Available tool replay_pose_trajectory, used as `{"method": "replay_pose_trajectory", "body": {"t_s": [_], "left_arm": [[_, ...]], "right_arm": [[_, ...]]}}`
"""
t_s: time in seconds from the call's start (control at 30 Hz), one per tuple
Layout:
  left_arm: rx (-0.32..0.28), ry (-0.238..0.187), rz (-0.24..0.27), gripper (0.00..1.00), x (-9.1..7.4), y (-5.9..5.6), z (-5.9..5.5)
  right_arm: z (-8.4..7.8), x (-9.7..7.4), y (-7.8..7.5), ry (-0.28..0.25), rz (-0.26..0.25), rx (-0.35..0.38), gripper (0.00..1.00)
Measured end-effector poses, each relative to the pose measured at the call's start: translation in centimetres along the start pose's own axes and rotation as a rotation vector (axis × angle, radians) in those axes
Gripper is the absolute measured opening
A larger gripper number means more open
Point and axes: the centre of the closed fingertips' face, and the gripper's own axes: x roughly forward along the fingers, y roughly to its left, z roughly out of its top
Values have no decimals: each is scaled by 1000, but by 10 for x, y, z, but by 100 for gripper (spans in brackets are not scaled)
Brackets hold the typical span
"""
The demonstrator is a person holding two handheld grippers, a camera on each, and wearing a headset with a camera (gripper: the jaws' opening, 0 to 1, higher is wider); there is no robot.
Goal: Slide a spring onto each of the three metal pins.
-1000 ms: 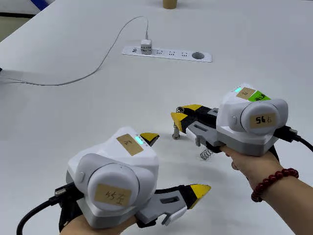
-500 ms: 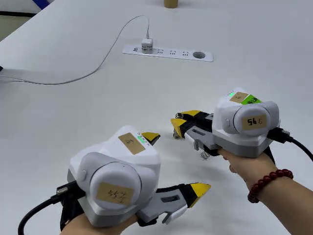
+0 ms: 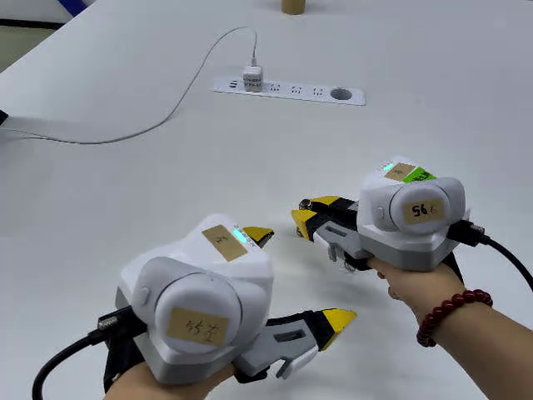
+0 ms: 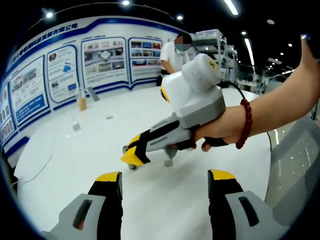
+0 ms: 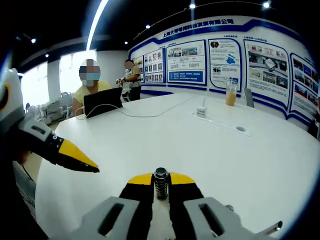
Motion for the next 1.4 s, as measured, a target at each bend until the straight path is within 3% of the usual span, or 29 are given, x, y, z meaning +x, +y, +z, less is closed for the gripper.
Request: {"method": "replay_pose_trajectory", "body": {"t_s": [0.27, 0.43, 0.8, 1.13, 1.27, 1.4], "left_arm": [[14, 3, -1, 70, 0, -1, 0], [16, 2, 2, 70, 0, 0, 0], [19, -8, 12, 70, 0, 2, 2], [41, 3, 11, 68, 0, 1, 2], [37, -19, 8, 66, 1, 1, 8], [62, -1, 7, 65, 5, 0, 7]], "right_arm": [[1, -5, 3, 5, 15, 35, 18], [13, -12, 6, -19, 30, 59, 21], [23, -29, -1, -26, 13, 97, 30], [25, -50, -7, -19, -2, 116, 39], [24, -62, -12, -21, -8, 117, 41], [21, -73, -15, -15, -15, 108, 42]]}}
